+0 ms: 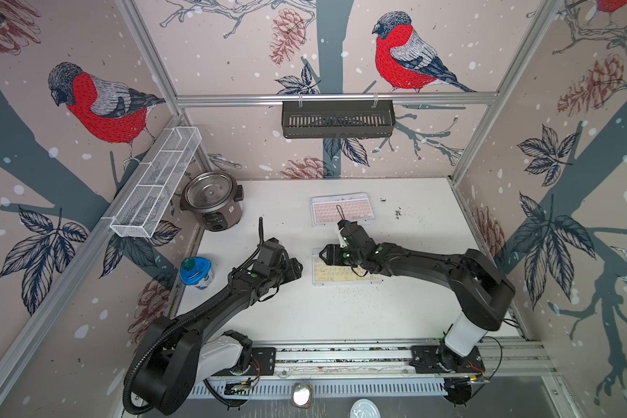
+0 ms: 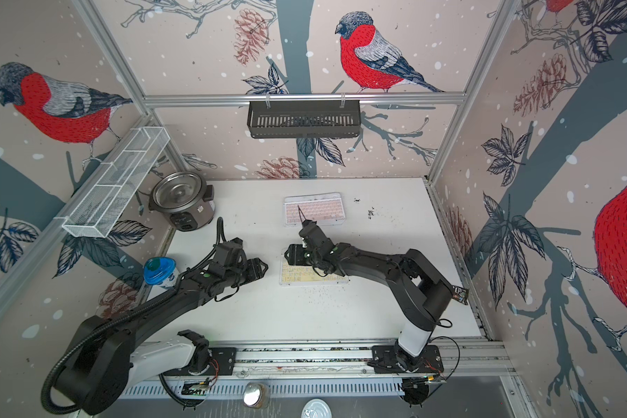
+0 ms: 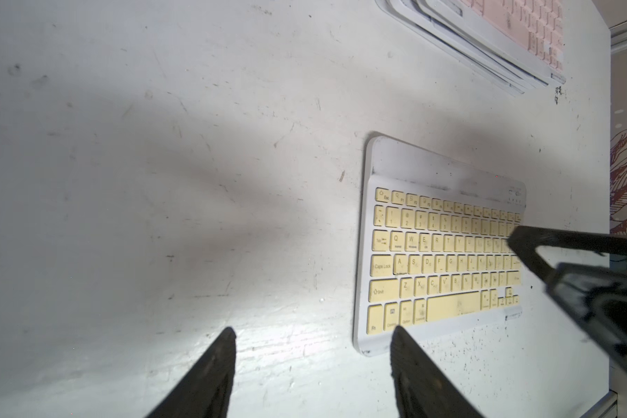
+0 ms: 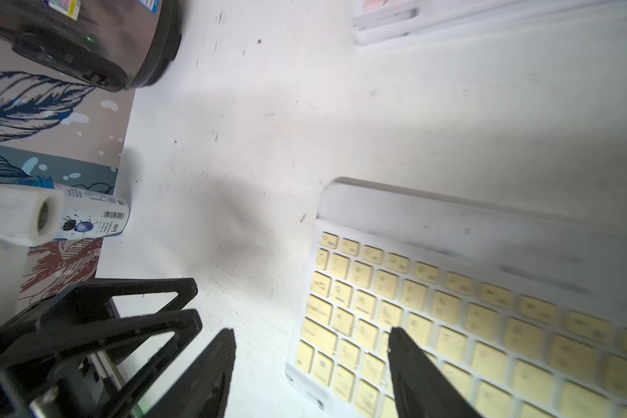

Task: Stack the numeric keypads
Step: Move the numeric keypad to the center of the board.

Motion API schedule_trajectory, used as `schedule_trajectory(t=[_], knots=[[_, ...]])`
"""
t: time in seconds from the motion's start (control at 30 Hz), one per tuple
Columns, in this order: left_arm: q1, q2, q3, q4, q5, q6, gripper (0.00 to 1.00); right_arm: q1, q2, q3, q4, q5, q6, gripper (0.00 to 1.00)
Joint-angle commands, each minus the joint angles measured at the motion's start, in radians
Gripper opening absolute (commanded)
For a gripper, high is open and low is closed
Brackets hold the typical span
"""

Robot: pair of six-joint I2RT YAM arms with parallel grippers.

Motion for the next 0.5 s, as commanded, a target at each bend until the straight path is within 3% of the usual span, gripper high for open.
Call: schedule_trajectory(t=[0.0, 0.33, 0.47], knots=[[0.0, 0.031, 0.02, 0.04, 0.02, 0.022, 0.67, -0.078, -0.071, -0.074, 0.002, -0.053, -0.06, 0.69], [-0.028, 0.164, 0.1, 0.062, 0.027, 0.057, 0.67, -0.371, -0.231, -0.273, -0.011, -0.139, -0.193, 0.71], [-0.05, 0.207, 0.126, 0.068, 0.018, 0.057, 0.67, -0.435, -0.256, -0.296, -0.052, -0.136, -0.235, 0.71]])
